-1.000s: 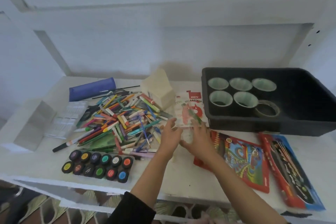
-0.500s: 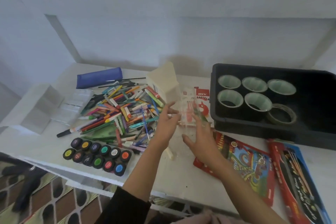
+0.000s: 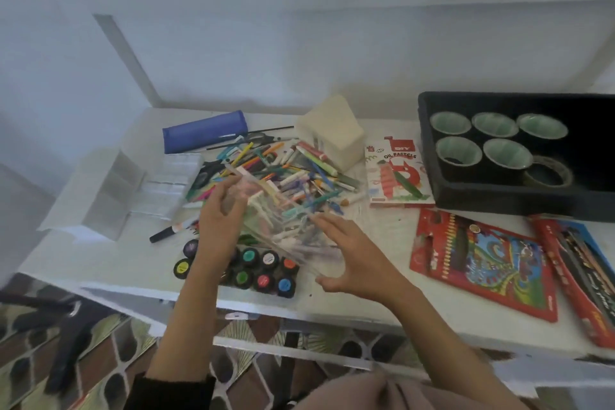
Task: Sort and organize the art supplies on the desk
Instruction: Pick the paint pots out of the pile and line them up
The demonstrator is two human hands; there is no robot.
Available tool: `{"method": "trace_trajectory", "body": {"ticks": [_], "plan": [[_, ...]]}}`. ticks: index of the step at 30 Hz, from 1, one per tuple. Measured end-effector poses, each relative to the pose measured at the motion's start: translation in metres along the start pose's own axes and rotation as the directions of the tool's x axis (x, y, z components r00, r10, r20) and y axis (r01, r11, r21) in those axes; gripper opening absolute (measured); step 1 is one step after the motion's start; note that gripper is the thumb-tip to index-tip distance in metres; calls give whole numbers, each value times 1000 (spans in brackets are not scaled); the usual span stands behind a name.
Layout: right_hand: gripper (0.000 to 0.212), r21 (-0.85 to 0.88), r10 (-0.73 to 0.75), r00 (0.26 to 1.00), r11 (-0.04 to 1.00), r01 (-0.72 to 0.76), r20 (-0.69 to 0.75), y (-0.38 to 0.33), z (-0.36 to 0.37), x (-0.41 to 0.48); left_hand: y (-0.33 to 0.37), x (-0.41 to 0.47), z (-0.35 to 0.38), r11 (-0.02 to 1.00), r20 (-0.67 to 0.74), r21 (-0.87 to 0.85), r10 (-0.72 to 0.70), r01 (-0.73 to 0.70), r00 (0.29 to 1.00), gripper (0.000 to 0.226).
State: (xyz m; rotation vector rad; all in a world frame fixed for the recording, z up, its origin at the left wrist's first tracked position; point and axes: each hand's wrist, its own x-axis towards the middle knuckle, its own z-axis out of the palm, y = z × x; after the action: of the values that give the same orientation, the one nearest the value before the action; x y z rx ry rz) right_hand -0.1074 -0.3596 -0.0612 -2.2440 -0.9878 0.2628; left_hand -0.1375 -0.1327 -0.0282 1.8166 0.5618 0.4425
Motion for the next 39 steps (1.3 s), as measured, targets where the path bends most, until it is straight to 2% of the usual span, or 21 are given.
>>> {"method": "trace_trajectory", "body": {"ticks": [6, 10, 12, 16, 21, 25, 39], "plan": [[93, 40, 44, 997, 998, -47, 63, -41, 56, 17, -52, -16, -77, 973, 25, 228, 30, -35, 999, 28], [90, -40, 82, 994, 996, -79, 66, -50, 74, 27, -93, -8, -110, 885, 94, 462, 17, -58, 995, 31], [89, -83, 130, 987, 989, -122, 95, -48, 76, 33, -108, -5, -117, 860, 140, 506, -5, -67, 990, 37], [90, -245, 234, 950, 952, -182, 207, -47, 70, 37, -113, -7, -118, 943, 208, 332, -51, -22, 977, 35], [90, -197, 263, 943, 955, -223, 204, -52, 72, 35, -119, -9, -121, 978, 168, 97, -198, 183, 966, 56], [88, -198, 268, 947, 952, -233, 175, -55, 75, 35, -128, -4, -124, 961, 182, 34, -276, 275, 944, 57], [88, -170, 288, 942, 951, -259, 175, -60, 73, 37, -140, 0, -121, 959, 212, -54, -262, 279, 941, 49]]}}
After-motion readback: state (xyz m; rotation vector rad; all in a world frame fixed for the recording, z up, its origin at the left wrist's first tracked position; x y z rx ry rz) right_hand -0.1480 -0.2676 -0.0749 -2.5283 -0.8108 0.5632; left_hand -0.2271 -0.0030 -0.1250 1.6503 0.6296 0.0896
